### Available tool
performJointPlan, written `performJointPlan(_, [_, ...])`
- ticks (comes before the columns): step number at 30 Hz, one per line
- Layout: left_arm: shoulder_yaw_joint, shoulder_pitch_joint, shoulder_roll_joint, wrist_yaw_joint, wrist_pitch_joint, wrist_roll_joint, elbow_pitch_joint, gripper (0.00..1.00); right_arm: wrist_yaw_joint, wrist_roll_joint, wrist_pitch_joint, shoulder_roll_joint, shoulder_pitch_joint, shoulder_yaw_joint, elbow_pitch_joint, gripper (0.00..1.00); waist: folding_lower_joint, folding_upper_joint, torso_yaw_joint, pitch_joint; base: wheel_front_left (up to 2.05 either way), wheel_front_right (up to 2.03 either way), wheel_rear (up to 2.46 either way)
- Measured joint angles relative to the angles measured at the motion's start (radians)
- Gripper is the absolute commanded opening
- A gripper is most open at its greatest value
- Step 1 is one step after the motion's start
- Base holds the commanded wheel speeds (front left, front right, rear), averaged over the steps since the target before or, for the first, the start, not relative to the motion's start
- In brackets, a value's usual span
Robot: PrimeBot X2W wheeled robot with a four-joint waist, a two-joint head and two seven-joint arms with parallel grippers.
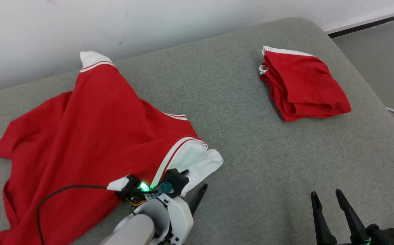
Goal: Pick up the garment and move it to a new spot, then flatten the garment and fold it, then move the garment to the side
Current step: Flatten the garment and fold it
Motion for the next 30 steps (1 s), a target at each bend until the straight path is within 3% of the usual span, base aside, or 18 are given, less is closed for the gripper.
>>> performJointPlan(1, [-0.001, -0.004, -0.001, 0.0, -0.005, 0.0, 0.022, 0.11, 0.0, 0.0, 0.0, 0.0, 0.0, -0.001, 0.0, 1.0, 0.0, 0.0, -0.001, 0.0, 0.0, 0.0, 0.0])
performJointPlan(2, [-0.004, -0.007, -0.002, -0.002, -0.008, 0.0, 0.039, 0.0, 0.0, 0.0, 0.0, 0.001, 0.0, -0.001, 0.0, 1.0, 0.0, 0.0, -0.001, -0.002, 0.0, 0.0, 0.0])
performJointPlan(11, [0.062, -0.028, -0.049, -0.032, -0.032, -0.118, 0.051, 0.0, 0.0, 0.0, 0.0, 0.002, 0.004, -0.014, 0.005, 1.0, 0.0, 0.0, 0.024, -0.022, 0.0, 0.0, 0.0])
performJointPlan(17, [0.113, -0.084, -0.064, -0.054, 0.041, -0.235, -0.129, 0.0, 0.0, -0.002, 0.0, -0.002, 0.017, -0.022, 0.007, 1.0, 0.0, 0.0, 0.045, -0.051, 0.0, 0.0, 0.0])
performJointPlan(23, [0.134, -0.083, -0.026, -0.063, 0.199, -0.348, -0.357, 0.0, 0.0, -0.002, 0.0, -0.006, 0.024, -0.02, 0.011, 1.0, -0.0001, 0.0, 0.049, -0.08, 0.0, 0.0, 0.0])
performJointPlan(30, [0.064, 0.016, -0.031, -0.06, 0.328, -0.418, -0.517, 0.0, 0.0, 0.0, 0.0, -0.008, 0.033, -0.025, 0.012, 1.0, 0.0, 0.0, 0.045, -0.083, 0.0, 0.0, 0.0])
